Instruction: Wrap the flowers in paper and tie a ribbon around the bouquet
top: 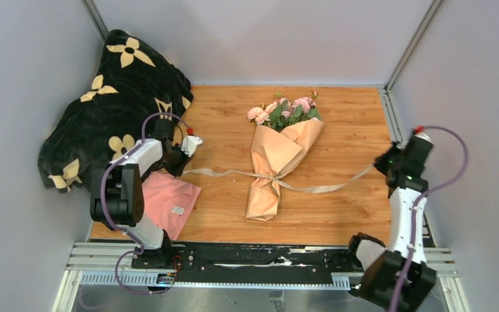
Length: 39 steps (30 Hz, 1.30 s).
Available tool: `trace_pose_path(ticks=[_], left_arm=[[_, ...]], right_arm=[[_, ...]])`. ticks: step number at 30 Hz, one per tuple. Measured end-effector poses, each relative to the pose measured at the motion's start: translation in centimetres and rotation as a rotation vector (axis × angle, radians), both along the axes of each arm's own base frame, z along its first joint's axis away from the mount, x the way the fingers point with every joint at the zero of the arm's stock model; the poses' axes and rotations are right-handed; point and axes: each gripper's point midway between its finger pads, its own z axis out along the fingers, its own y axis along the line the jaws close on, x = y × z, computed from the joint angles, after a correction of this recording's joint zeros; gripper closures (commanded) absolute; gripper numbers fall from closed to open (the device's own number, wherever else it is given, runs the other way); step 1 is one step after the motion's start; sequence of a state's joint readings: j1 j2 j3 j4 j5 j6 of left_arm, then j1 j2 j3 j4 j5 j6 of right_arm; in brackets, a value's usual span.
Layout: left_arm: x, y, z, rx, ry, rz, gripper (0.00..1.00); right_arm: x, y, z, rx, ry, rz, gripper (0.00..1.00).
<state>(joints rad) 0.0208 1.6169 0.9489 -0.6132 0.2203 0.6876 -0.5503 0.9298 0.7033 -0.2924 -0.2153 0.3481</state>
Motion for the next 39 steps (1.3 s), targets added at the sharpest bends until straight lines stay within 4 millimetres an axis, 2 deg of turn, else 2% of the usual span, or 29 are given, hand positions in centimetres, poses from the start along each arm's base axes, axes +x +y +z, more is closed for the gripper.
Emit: trace_pose_path(ticks=[2, 4, 5, 7, 8, 10, 13, 16, 17, 18, 19, 21, 24, 26, 28, 31, 34, 39], left_arm=[[-0.7, -2.5, 1.4, -0.019, 0.003, -0.07, 1.0], [-1.0, -5.8, 3.6, -0.05, -0.022, -0.161, 1.0], [-1.1, -7.8, 5.4, -0.076, -0.044, -0.216, 1.0], [-1.1, -11.8, 10.1, -0.143, -0.131, -0.314, 1.0], [-1.2, -13.4, 12.5, -0.179, -0.179, -0.35, 1.0], [-1.8, -16.9, 19.1, -0.277, -0.315, -0.429, 1.0], [-4.2, -19.5, 25.0, -0.39, -0.427, -0.508, 1.0], [-7.3, -21.0, 28.1, -0.484, -0.444, -0.562, 1.0], [-8.1, -21.3, 28.5, -0.507, -0.431, -0.57, 1.0], [-8.6, -21.5, 28.8, -0.527, -0.415, -0.572, 1.0], [-9.0, -21.7, 28.9, -0.541, -0.401, -0.57, 1.0], [-9.4, -21.8, 28.7, -0.558, -0.367, -0.558, 1.0], [-10.2, -22.0, 28.3, -0.578, -0.317, -0.548, 1.0], [-10.5, -22.0, 28.4, -0.588, -0.301, -0.542, 1.0], [-10.7, -22.0, 28.7, -0.594, -0.298, -0.536, 1.0], [-10.7, -22.0, 29.3, -0.599, -0.311, -0.532, 1.0], [-10.9, -21.6, 29.6, -0.595, -0.325, -0.521, 1.0], [-11.2, -21.1, 29.9, -0.582, -0.343, -0.507, 1.0]], right_arm=[[2.1, 5.7, 1.1, -0.057, 0.001, 0.212, 1.0], [2.5, 10.1, 1.5, -0.081, 0.005, 0.358, 1.0], [2.3, 12.4, 1.4, -0.09, 0.015, 0.432, 0.99], [1.0, 16.2, 0.5, -0.098, 0.06, 0.555, 0.95], [0.4, 17.5, 0.2, -0.097, 0.079, 0.599, 0.93], [-1.8, 21.1, -1.5, -0.086, 0.161, 0.73, 0.85], [-4.8, 24.3, -4.3, -0.074, 0.304, 0.858, 0.63], [-8.4, 25.3, -7.4, -0.086, 0.51, 0.934, 0.48], [-9.0, 25.1, -7.9, -0.097, 0.553, 0.933, 0.39], [-9.9, 24.3, -8.3, -0.132, 0.611, 0.922, 0.35], [-10.4, 23.7, -8.2, -0.164, 0.641, 0.904, 0.34], [-10.0, 22.7, -6.6, -0.253, 0.632, 0.863, 0.33], [-8.3, 23.2, -3.0, -0.434, 0.523, 0.874, 0.32], [-7.3, 25.2, -0.8, -0.559, 0.412, 0.961, 0.32], [-6.5, 29.0, -0.1, -0.618, 0.258, 1.129, 0.31], [-6.5, 34.8, -1.2, -0.605, 0.017, 1.383, 0.29], [-6.2, 38.7, -2.6, -0.591, -0.177, 1.528, 0.29], [-4.2, 43.6, -1.9, -0.6, -0.406, 1.583, 0.34]])
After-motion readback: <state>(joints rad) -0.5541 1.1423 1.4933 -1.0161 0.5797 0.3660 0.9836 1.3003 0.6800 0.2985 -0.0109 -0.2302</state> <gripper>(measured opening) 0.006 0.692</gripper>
